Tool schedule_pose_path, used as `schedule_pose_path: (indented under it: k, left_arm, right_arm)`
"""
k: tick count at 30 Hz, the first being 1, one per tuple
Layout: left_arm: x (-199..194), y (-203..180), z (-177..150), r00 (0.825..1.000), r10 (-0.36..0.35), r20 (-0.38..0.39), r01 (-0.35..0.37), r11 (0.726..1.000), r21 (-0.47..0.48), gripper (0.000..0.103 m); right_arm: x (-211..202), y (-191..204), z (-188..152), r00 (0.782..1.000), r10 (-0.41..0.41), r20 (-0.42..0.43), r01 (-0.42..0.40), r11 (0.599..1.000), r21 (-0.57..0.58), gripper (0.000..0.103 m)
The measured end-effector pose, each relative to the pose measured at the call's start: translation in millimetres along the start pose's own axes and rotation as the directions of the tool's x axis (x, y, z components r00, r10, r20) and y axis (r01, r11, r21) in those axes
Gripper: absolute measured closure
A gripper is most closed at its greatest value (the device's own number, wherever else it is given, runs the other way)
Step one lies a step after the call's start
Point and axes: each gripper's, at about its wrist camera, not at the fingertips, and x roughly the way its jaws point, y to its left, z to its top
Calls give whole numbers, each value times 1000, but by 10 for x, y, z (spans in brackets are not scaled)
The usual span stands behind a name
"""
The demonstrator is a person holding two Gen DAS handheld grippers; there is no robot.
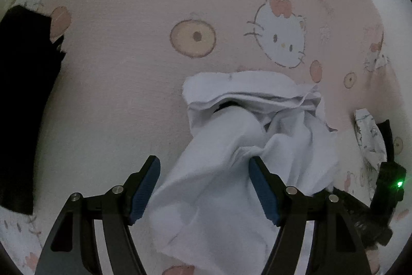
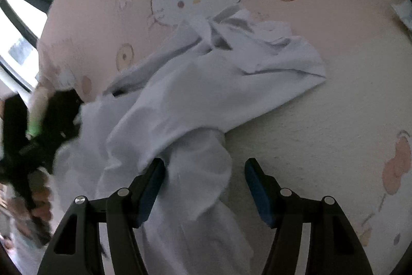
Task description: Fold clothes
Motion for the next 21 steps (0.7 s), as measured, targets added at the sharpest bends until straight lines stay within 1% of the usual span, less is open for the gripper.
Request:
schedule_pose_path:
  k: [1,2,3,4,5,6,8,9,11,12,14,16,18,19,20,21]
  left_arm:
    - [-2,-19,8,1000,-8,16,8,1000,11,34]
    - [-1,-36,7,999,-15,28,14,1000,24,36]
    - [7,-60,0,999,-18,33,17,999,43,39]
    - [26,-91,-11,999,-16,30,14,998,68,52]
    - [38,-122,-25,999,-11,30,8,996,91,64]
    - [23,-155,-49,999,-1,40,-4,993,116,66]
    - [-4,-219,-96,998,25,60,-34,986,166,73]
    - [-16,-241,-114,996,60,71,-73,980,187,74]
    - [-32,-282,-148,987,134,90,-151,962,226,81]
    - [-11,-275,-151,981,178,80,-192,953,233,82]
    - [-3,-166,-151,975,220,42,-224,951,214,82]
    - [-1,22,-164,970,244,-4,-240,957,163,83]
    - [2,202,-181,963,264,-49,-257,960,115,84]
    - [7,258,-204,961,268,-63,-261,960,104,84]
    - [5,313,-229,961,268,-76,-261,961,90,84]
    - [-21,369,-263,965,250,-80,-245,967,66,84]
  right_arm:
    - [42,17,3,1000,-8,-3,8,1000,-8,41]
    - [85,33,6,1000,-15,-6,15,1000,-16,52]
    - [112,71,6,1000,-27,-7,27,999,-25,57]
    - [138,110,6,999,-40,-8,40,999,-33,60]
    - [164,150,5,999,-52,-8,52,998,-42,70]
    - [190,189,5,998,-65,-9,64,997,-50,78]
    - [203,264,-5,995,-99,4,99,993,-60,82]
    - [196,289,1,994,-113,6,113,992,-57,84]
    - [171,336,13,990,-141,11,141,989,-54,86]
    - [183,381,8,987,-158,15,158,986,-56,87]
    - [108,390,-2,978,-206,37,208,976,-59,87]
    - [28,395,-12,965,-254,60,258,964,-60,87]
    - [-36,408,-31,948,-310,73,315,947,-66,87]
    - [-67,415,-41,938,-338,79,344,937,-68,87]
    - [-63,436,-36,932,-354,72,359,931,-66,87]
    - [-81,415,-54,932,-358,61,362,931,-52,87]
